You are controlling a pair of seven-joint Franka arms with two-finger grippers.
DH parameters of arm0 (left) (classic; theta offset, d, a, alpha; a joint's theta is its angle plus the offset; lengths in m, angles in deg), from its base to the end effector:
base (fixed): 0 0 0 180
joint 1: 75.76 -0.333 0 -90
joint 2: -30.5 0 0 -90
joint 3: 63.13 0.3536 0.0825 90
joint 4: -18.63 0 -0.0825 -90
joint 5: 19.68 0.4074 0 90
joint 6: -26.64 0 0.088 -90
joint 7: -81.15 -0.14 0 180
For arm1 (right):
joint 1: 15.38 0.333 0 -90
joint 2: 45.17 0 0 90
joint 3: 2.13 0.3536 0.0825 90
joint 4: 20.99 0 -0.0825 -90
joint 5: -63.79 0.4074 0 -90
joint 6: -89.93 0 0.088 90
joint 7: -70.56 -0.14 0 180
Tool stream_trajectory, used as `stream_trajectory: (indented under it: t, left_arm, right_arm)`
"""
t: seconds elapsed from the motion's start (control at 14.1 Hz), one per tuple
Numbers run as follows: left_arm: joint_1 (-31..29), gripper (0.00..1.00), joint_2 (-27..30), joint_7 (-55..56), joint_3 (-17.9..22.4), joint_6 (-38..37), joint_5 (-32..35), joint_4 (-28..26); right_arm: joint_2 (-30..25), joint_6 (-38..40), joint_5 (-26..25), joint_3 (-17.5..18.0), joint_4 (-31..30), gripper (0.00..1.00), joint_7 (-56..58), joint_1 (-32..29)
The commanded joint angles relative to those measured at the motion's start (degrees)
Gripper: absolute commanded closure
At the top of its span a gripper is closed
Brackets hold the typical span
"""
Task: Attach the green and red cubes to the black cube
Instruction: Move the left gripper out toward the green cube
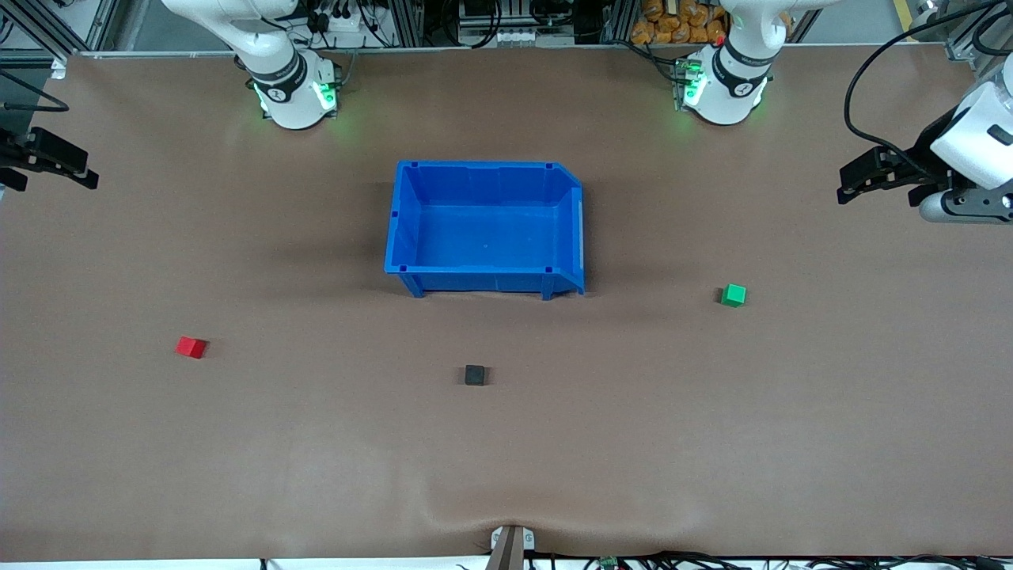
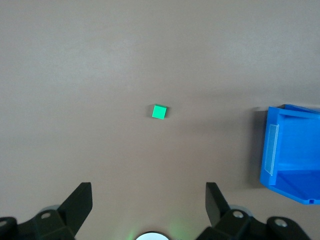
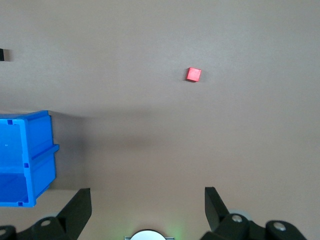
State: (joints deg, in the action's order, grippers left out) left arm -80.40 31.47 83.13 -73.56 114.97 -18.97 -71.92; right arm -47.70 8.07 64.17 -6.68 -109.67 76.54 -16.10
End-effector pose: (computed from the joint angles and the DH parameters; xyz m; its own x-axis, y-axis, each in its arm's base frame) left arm 0.5655 -0.0565 0.6314 0.9976 -0.0660 -0.0215 -0.0663 -0.9977 -0.0162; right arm 0.5428 -0.0501 0.6533 0.9972 0.0139 -0.0735 0.0126 -0.9998 -0.0179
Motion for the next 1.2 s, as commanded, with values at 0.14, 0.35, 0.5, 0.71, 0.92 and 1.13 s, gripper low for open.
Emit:
stream_trajectory:
  t: [0.14, 0.35, 0.5, 0.71, 0.92, 1.13]
  left_arm:
    - [-0.7, 0.0, -0.5, -1.2, -0.4, -0.6, 0.3, 1.3]
    - [-0.3, 0.0, -0.8, -0.9, -0.3, -0.7, 0.3, 1.3]
    - [-0.3, 0.0, -1.4, -1.0, -0.3, -0.6, 0.3, 1.3]
    - [-0.2, 0.0, -1.4, -1.0, -0.4, -0.7, 0.3, 1.3]
    - [-0.1, 0.0, -1.4, -0.8, -0.4, -0.6, 0.4, 1.4]
    - [-0.4, 0.0, -3.3, -0.8, -0.4, -0.7, 0.6, 1.1]
  right_arm:
    - [-1.3, -0.4, -0.2, 0.9, -1.1, 0.0, 0.6, -1.0]
    - [-1.2, -0.4, -0.2, 0.9, -1.1, 0.0, 0.6, -1.0]
    - [-1.2, -0.4, -0.2, 0.9, -1.0, 0.0, 0.6, -1.0]
    - [-1.0, -0.5, -0.2, 0.9, -1.0, 0.0, 0.6, -1.1]
    - [-0.8, -0.5, -0.1, 0.9, -0.9, 0.0, 1.0, -1.3]
    - [0.4, -0.6, -0.1, 0.8, -0.6, 0.0, 1.0, -1.5]
